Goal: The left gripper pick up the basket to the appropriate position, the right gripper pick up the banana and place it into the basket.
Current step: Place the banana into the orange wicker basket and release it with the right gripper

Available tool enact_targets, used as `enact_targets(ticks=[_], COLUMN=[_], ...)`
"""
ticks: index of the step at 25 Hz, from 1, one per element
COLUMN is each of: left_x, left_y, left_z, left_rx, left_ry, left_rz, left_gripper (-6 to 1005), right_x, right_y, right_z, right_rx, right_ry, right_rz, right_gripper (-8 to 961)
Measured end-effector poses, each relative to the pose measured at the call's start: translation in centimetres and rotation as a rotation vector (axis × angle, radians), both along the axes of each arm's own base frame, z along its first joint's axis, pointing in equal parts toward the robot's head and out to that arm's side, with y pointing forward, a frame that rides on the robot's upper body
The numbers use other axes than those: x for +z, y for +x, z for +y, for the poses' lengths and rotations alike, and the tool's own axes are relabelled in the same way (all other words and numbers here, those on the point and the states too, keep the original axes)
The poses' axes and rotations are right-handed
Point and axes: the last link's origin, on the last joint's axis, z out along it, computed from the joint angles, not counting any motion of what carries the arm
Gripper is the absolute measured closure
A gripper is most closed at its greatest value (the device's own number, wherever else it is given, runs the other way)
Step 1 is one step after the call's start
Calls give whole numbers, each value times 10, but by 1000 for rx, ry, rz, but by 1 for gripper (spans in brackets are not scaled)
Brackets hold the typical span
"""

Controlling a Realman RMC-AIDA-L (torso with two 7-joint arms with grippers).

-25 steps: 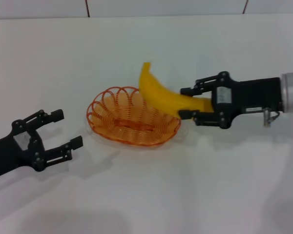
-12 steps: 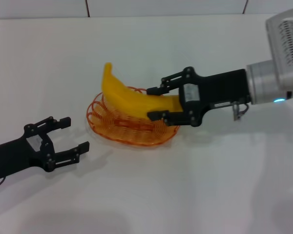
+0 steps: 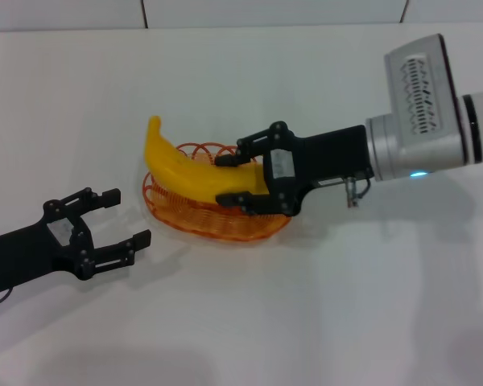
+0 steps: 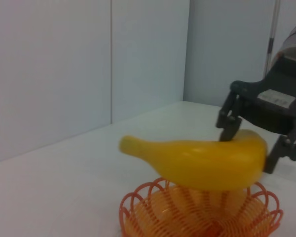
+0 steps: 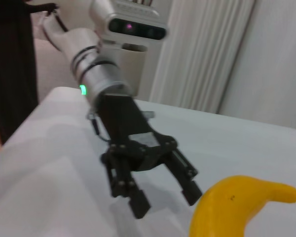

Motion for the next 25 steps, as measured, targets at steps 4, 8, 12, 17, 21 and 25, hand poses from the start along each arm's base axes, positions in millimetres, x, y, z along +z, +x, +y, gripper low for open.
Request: enact_targets(ticks=[4,8,12,17,21,25], left_x=[0,0,0,0,0,0], left_y=[0,0,0,-1,-1,-2], left_z=[0,0,0,-1,-2,-3], left_rx=[-2,-2,-2,1,2,5], left_ry=[-1,-2,-3,-1,-3,0], left_rz=[1,2,1,-1,-1,-2], left_gripper=[139,139,139,139,139,139], right_x=[-8,-15,-16,-12,-10,-8], right_y=[-5,-5,-4,-4,-2,1], right_z=[2,2,0,2,2,0], right_rx=[-6,-5,-19,-34,-40,-46], right_ry=[15,21,17,32,37,43], right_rz=[6,-16,-12,9,18,21], right_gripper=[454,433,412,386,365,300])
